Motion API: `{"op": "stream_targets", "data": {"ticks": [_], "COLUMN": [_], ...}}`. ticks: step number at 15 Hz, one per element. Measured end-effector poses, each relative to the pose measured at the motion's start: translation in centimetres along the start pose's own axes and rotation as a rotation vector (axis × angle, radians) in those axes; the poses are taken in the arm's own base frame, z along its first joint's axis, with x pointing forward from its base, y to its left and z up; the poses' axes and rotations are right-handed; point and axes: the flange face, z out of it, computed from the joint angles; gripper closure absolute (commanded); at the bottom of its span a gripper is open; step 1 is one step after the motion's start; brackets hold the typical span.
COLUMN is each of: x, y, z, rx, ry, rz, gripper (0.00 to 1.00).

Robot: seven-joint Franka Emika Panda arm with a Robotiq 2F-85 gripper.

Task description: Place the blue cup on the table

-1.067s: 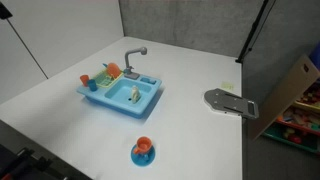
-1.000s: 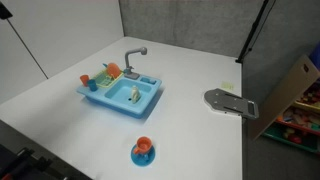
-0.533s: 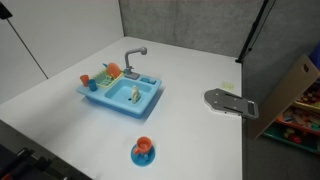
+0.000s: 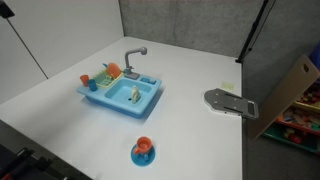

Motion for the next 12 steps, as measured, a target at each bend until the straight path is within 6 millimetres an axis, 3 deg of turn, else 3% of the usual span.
{"op": "stream_targets", "data": {"ticks": [6, 12], "x": [5.2, 10.1], "y": [-1.2, -0.2], "z": [0.0, 2.9], "rx": [-0.028, 0.012], "ry": [-0.055, -0.106], "rz": [-0.084, -0.190], "gripper": [0.00, 0.00]}}
